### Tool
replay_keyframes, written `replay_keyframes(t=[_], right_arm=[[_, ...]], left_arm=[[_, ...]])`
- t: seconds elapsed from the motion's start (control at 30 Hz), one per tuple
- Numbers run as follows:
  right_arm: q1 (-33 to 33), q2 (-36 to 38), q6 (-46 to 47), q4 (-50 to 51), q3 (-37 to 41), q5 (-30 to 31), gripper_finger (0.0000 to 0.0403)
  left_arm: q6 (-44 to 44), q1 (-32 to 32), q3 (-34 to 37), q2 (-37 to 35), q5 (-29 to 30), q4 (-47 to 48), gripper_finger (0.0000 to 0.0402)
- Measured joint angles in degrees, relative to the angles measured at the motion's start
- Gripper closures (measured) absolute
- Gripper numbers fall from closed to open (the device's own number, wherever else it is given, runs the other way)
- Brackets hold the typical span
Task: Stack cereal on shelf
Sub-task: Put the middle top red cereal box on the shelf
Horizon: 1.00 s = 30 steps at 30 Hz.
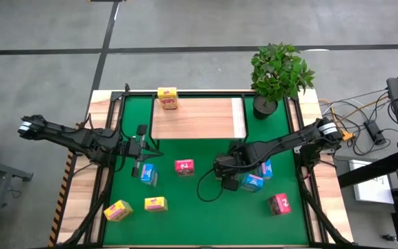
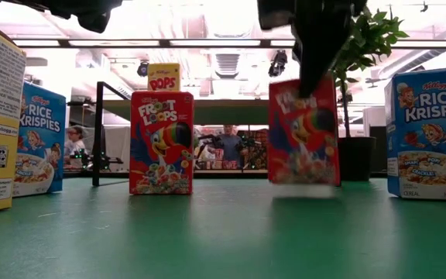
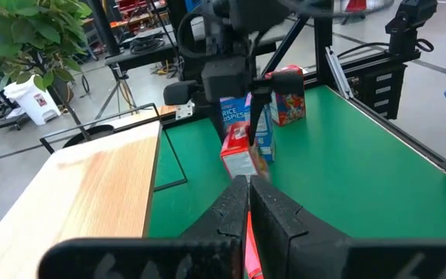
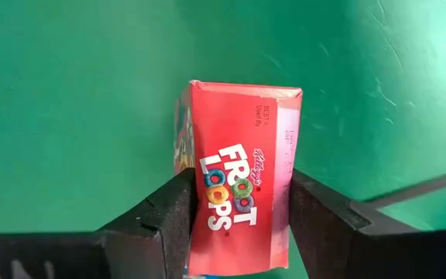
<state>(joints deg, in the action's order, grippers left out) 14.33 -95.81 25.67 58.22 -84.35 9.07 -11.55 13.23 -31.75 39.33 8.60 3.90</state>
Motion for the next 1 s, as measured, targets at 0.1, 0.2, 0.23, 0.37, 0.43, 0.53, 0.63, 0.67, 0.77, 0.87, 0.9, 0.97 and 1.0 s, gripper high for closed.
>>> replay_keyframes(t=[0.1, 0.2, 0.23, 0.37, 0.43, 0.53, 0.63, 0.67, 0.77, 0.87, 0.9, 0.97, 1.0], right_arm=[[0.02, 0.02, -0.35, 0.20, -2.89, -0.91, 0.0228], [0.00, 0.02, -2.06, 0.46, -6.74, -2.90, 0.0227], [0.01, 0.02, -2.83, 0.58, -8.16, -3.23, 0.0227], [-0.47, 0.04, -5.11, 2.48, -14.62, -2.90, 0.0227], [-1.24, 0.04, -6.25, 3.42, -17.90, -0.70, 0.0228], [-2.90, 0.04, -9.17, 4.11, -22.68, 3.55, 0.0229], [-5.25, -0.09, -12.96, 4.32, -27.27, 6.24, 0.0229], [-6.26, -0.21, -14.54, 4.23, -28.70, 6.43, 0.0229], [-9.68, -0.83, -19.57, 3.86, -32.12, 6.63, 0.0229], [-13.45, -1.95, -24.02, 3.24, -34.35, 6.63, 0.0229], [-14.84, -2.48, -25.34, 3.17, -34.96, 6.60, 0.0229], [-17.44, -3.62, -27.93, 3.09, -35.85, 6.27, 0.0229], [-18.76, -4.32, -29.09, 3.00, -36.17, 5.95, 0.0229]], left_arm=[[0.00, 0.00, 0.00, 0.00, 0.01, 0.00, 0.0402], [0.00, 0.00, 0.00, 0.00, 0.02, 0.00, 0.0402], [0.00, 0.00, 0.00, 0.00, 0.02, 0.00, 0.0402], [0.00, -0.02, 0.00, 0.00, 0.02, -0.01, 0.0402], [0.00, 0.00, 0.00, 0.00, 0.01, -0.03, 0.0402], [0.00, 0.00, 0.00, 0.00, 0.02, -0.04, 0.0402], [0.00, -0.01, 0.00, 0.00, 0.02, -0.04, 0.0402], [0.00, 0.00, 0.00, 0.00, 0.02, -0.04, 0.0402], [0.00, 0.00, 0.00, 0.00, 0.02, -0.04, 0.0402], [0.00, 0.00, 0.00, 0.00, 0.02, -0.06, 0.0402], [0.00, 0.00, 0.00, 0.00, 0.02, -0.04, 0.0402], [0.00, 0.00, 0.00, 0.00, 0.02, -0.04, 0.0402], [0.00, -0.01, 0.00, 0.00, 0.02, -0.03, 0.0402]])
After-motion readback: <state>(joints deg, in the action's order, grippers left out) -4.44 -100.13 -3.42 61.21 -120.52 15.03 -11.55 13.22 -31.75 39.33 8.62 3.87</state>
